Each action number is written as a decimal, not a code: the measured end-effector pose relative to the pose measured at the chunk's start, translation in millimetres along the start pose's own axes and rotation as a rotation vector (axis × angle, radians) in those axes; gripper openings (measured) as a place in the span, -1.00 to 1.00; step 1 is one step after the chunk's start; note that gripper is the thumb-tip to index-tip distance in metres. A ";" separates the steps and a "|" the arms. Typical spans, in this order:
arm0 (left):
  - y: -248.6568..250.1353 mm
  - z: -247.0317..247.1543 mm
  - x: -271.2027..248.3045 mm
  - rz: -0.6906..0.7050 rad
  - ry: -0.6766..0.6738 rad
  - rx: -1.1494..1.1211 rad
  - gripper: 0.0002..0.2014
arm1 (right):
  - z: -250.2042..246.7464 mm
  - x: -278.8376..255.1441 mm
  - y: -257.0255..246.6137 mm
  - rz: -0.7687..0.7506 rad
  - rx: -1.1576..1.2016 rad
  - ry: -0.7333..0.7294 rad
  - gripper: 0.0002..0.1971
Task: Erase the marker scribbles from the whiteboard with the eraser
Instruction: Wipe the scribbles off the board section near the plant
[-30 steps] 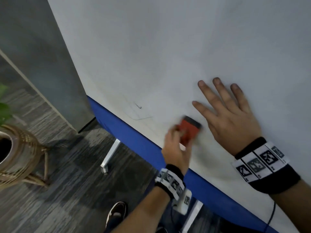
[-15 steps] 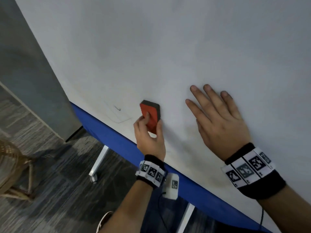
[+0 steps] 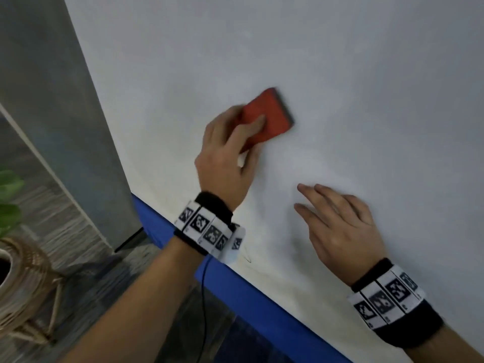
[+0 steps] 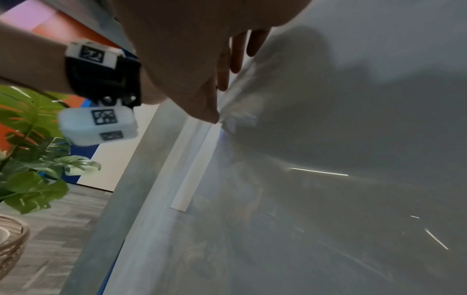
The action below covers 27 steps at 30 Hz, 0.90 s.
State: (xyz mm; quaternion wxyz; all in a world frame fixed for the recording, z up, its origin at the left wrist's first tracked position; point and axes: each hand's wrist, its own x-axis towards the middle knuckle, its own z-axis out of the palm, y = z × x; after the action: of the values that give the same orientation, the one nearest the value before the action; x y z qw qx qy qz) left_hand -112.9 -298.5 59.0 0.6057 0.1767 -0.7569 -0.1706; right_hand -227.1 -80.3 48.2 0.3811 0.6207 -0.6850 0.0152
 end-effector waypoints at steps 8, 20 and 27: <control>-83.5 -18.8 35.8 -0.181 0.101 -0.138 -0.66 | 11.2 1.5 -12.0 0.029 -0.010 0.054 -0.73; -207.8 35.1 -227.3 -1.392 0.087 -0.036 -0.70 | 55.3 16.3 -48.4 -0.072 -0.019 -0.170 -0.51; -96.9 44.7 -210.8 -0.960 0.047 -0.123 -0.69 | 71.1 14.1 -58.5 0.022 -0.055 -0.043 -0.65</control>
State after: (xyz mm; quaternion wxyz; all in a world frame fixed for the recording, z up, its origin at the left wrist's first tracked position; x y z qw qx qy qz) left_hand -107.7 -281.7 -176.6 0.4847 0.4738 -0.5644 -0.4712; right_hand -211.6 -140.6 -21.0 0.3829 0.6027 -0.7000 -0.0130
